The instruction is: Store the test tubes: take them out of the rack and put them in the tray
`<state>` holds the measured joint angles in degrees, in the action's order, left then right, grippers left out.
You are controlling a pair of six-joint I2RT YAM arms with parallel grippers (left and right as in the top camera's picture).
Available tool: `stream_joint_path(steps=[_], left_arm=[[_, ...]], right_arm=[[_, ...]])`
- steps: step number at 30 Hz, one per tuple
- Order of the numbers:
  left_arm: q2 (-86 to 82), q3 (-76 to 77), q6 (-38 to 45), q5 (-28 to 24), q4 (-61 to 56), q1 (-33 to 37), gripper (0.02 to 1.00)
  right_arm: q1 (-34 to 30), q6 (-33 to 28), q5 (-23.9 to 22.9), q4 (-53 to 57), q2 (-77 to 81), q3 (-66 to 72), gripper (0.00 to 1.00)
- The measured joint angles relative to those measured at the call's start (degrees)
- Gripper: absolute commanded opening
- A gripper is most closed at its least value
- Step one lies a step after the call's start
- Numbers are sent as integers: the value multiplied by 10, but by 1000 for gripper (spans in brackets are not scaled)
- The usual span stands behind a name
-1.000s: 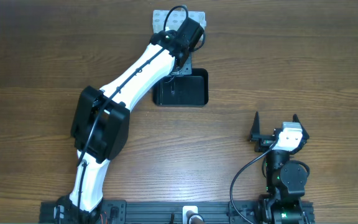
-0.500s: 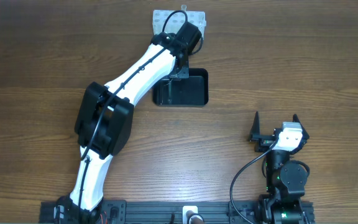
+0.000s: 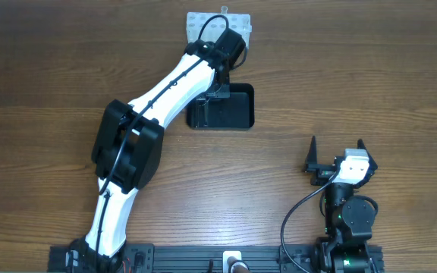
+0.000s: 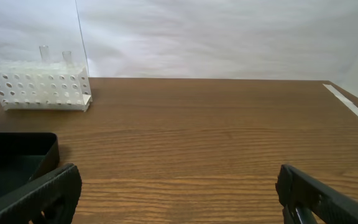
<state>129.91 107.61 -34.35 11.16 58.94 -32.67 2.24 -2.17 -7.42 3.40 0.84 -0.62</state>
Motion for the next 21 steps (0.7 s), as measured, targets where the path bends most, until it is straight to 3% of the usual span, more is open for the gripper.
stream_joint_path(steps=[10,12,13,14,16,21], left_arm=[[2,0,-2,-7,-11,0,428],[-6,-1,-2,-5,-20,0,564],[-16,-2,0,0,-26,0,584],[-28,-3,-1,6,-30,-1,720],[-64,-5,-4,25,-40,-4,827],[-205,-6,12,88,-74,-10,972]], right_arm=[[0,0,0,0,0,0,993],[0,0,0,0,0,0,991],[0,0,0,0,0,0,991],[0,0,0,0,0,0,993],[0,0,0,0,0,0,993],[0,0,0,0,0,0,993]])
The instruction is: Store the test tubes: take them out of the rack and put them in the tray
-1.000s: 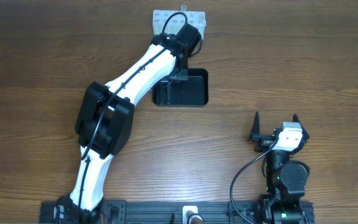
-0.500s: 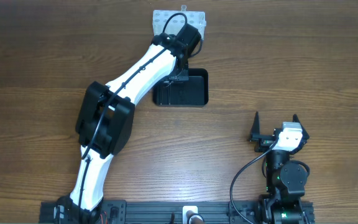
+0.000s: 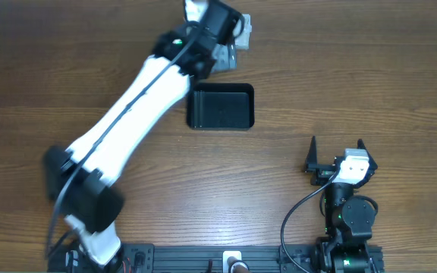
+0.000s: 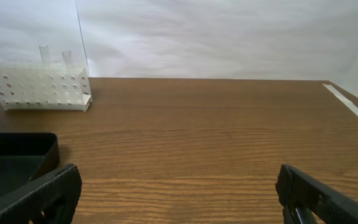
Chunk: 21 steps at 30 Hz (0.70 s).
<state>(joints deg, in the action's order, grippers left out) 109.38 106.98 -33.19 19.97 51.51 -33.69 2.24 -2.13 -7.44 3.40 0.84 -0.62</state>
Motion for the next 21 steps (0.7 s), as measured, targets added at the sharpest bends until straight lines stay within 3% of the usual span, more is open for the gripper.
stream_joint_path(steps=[8,14,21], left_arm=[[-263,-237,103,24,-274,40,996],[-429,-504,141,-36,-436,132,996],[-672,-729,163,-90,-472,218,998]], right_arm=[[0,0,0,0,0,0,991],[0,0,0,0,0,0,991],[0,0,0,0,0,0,991]])
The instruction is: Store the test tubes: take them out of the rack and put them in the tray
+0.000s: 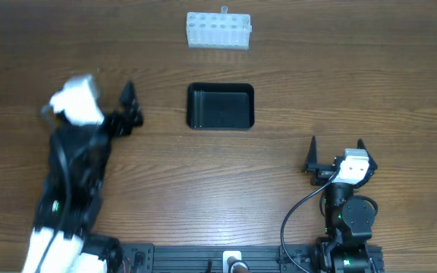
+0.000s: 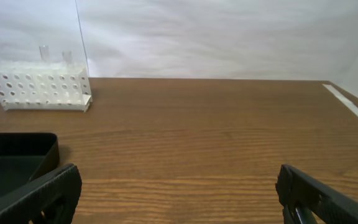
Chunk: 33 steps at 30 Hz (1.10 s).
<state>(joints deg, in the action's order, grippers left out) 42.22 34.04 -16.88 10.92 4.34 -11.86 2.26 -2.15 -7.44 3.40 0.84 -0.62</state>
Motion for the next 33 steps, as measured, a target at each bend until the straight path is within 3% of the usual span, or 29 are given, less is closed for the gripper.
stream_joint_path(steps=[12,24,33], left_arm=[[-327,-223,50,-75,-31,72,998],[-393,-324,68,-151,-56,93,998],[-414,-334,68,-172,-7,93,998]], right_arm=[[0,0,0,0,0,0,993],[0,0,0,0,0,0,993],[0,0,0,0,0,0,993]])
